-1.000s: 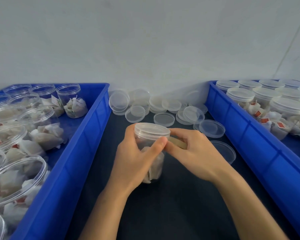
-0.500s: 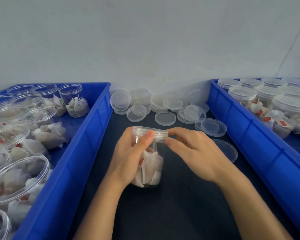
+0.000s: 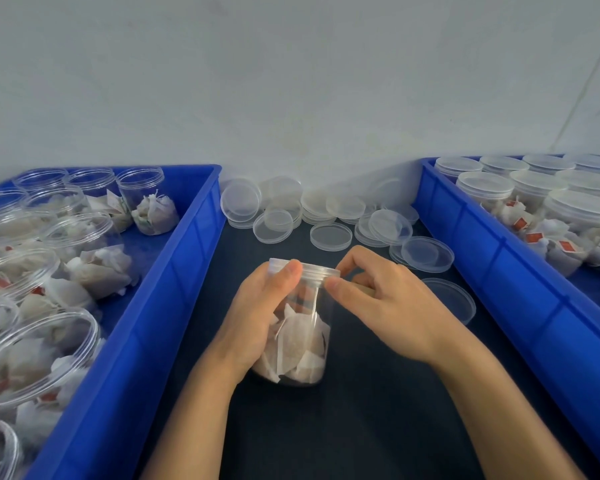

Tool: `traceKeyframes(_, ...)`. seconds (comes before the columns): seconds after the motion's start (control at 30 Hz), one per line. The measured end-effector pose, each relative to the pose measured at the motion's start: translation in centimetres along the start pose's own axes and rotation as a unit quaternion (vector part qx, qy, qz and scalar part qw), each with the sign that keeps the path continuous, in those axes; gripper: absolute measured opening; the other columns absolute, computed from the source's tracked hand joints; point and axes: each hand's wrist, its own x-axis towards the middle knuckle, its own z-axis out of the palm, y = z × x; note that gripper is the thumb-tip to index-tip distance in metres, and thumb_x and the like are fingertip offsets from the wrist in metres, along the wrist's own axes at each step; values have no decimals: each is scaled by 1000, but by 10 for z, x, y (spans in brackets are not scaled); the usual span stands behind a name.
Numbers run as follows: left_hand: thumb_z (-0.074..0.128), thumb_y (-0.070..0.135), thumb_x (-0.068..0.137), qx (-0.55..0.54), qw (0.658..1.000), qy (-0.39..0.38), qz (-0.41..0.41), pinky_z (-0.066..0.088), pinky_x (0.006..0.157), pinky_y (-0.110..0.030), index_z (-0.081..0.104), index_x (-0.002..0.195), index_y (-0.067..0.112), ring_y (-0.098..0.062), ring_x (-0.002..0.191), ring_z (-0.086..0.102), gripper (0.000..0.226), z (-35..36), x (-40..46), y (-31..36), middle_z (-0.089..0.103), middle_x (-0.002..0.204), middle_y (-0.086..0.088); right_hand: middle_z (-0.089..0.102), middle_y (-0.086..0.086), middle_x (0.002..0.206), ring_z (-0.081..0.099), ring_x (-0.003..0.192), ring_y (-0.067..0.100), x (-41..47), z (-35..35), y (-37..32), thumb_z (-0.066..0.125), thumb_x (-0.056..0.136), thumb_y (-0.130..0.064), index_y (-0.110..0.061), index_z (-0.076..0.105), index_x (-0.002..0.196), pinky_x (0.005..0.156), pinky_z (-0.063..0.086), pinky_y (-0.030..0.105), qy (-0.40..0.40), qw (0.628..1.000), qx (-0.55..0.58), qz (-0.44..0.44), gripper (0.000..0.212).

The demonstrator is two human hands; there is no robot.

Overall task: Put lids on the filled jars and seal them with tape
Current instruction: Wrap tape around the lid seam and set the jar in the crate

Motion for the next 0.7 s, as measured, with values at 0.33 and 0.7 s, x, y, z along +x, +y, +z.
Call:
traceKeyframes(0.33, 74, 72, 70, 112, 986, 98, 80, 57, 75, -15, 64, 118, 36, 2, 100, 72, 61, 4, 0, 3, 72, 109, 23, 65, -6, 70, 56, 63, 12, -1, 3, -1, 50, 100, -61, -39, 55, 107, 64, 46, 37, 33, 999, -2, -35, 24)
traceKeyframes(0.7, 69, 77, 72, 144, 976, 128, 98, 52, 85, -20, 38, 152, 51, 18, 109, 61, 90, 18, -4, 4, 64, 115, 40, 62, -10, 70, 54, 63, 10, -1, 4, 2, 47, 106, -40, -38, 56, 112, 62, 35, 29, 30, 998, -21, -53, 11)
